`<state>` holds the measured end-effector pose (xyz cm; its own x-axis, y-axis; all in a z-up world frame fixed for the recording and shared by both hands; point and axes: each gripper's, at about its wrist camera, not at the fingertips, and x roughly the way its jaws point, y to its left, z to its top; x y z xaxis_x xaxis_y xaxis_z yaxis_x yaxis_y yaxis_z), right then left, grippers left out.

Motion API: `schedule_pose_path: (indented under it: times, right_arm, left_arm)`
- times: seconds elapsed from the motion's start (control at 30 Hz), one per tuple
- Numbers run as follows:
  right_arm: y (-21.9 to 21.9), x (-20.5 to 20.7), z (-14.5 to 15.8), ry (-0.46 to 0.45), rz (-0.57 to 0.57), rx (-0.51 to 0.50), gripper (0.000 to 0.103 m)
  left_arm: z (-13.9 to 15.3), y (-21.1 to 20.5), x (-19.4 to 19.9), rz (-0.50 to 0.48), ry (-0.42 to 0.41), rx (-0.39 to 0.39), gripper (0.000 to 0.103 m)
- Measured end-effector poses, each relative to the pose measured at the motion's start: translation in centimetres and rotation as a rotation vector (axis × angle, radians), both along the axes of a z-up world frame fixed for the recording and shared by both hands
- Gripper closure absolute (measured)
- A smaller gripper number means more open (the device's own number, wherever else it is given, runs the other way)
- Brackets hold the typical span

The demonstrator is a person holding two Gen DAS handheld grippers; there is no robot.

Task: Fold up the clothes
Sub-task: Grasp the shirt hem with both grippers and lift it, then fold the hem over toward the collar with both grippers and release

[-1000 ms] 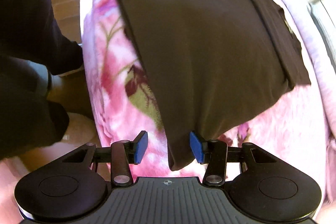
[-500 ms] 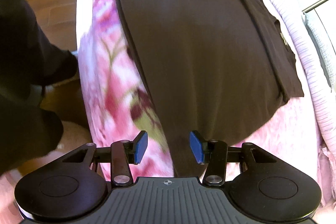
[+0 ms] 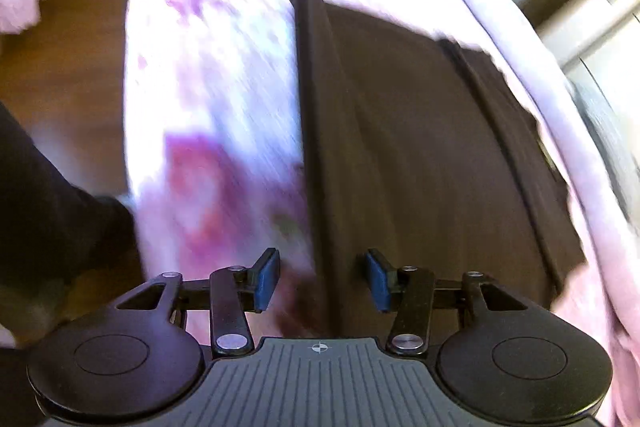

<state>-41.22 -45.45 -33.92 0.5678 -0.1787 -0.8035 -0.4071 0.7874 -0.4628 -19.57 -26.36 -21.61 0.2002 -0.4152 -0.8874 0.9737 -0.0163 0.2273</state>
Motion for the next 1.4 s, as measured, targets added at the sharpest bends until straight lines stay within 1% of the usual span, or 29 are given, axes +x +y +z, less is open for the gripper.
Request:
schedule_pose_path:
  times: [0.07,0.1,0.17,0.23,0.3,0.33,0.53,0.63,0.73,0.83,0.9,1.0,1.07,1.13,1.2,1.3,1.4]
  right_arm:
    - [-2.2,-1.5,-0.4,0.015,-0.005,-0.095,0.074]
    - [-3.1,-2.0,-0.4,0.024,-0.008,-0.121,0.076]
    - [-4.5,-2.4,0.4,0.045,-0.011,-0.124,0.079]
    - [-5.8,-2.9,1.1,0.066,-0.014,-0.127,0.084]
    - [-7.1,-3.4,1.8,0.087,-0.017,-0.130,0.098]
    - [-7.7,-3.6,2.1,0.098,-0.019,-0.131,0.100]
    - [-11.5,-4.9,4.5,0.157,-0.026,-0.128,0.101]
    - [-10.7,-5.8,6.7,0.169,-0.003,-0.075,0.101]
    - [-9.9,-6.7,8.6,0.183,0.018,-0.031,0.101]
    - [-9.2,-8.3,9.9,0.207,0.033,-0.003,0.101]
    - [-8.6,-10.1,10.6,0.239,0.037,0.026,0.101]
    - [-7.9,-12.7,11.6,0.299,0.047,0.084,0.101]
    - [-7.4,-13.8,12.2,0.339,0.066,0.121,0.101]
    - [-7.5,-13.7,13.0,0.348,0.092,0.134,0.101]
    - [-8.5,-12.7,14.0,0.329,0.102,0.136,0.101]
    - [-11.9,-9.0,16.5,0.264,0.078,0.107,0.101]
    - [-15.9,-3.7,19.0,0.222,0.062,0.081,0.101]
  left_arm:
    - [-0.1,0.1,0.0,-0.024,-0.020,0.007,0.099]
    - [-0.3,0.2,-0.1,-0.036,-0.029,0.012,0.099]
    - [-0.7,0.2,-0.3,-0.073,-0.051,0.022,0.099]
    - [-1.0,0.5,-0.5,-0.114,-0.070,0.029,0.099]
    - [-1.3,0.5,-0.8,-0.147,-0.091,0.040,0.099]
    - [-1.3,0.5,-1.0,-0.157,-0.099,0.045,0.100]
    - [0.8,2.0,-1.8,-0.231,-0.161,0.061,0.101]
    - [2.2,3.5,-2.8,-0.265,-0.176,0.059,0.101]
    - [3.4,4.5,-4.0,-0.261,-0.175,0.059,0.102]
    - [4.3,5.8,-5.8,-0.268,-0.150,0.086,0.102]
    - [4.8,6.9,-7.3,-0.276,-0.125,0.113,0.102]
    - [5.6,8.7,-9.6,-0.276,-0.056,0.169,0.102]
    - [5.9,9.2,-10.5,-0.273,-0.019,0.205,0.102]
    - [6.2,8.7,-10.5,-0.269,-0.010,0.217,0.102]
    - [7.1,6.9,-9.1,-0.254,-0.015,0.204,0.101]
    - [9.4,2.3,-4.8,-0.227,-0.044,0.153,0.101]
    - [11.8,-3.2,0.3,-0.230,-0.039,0.133,0.101]
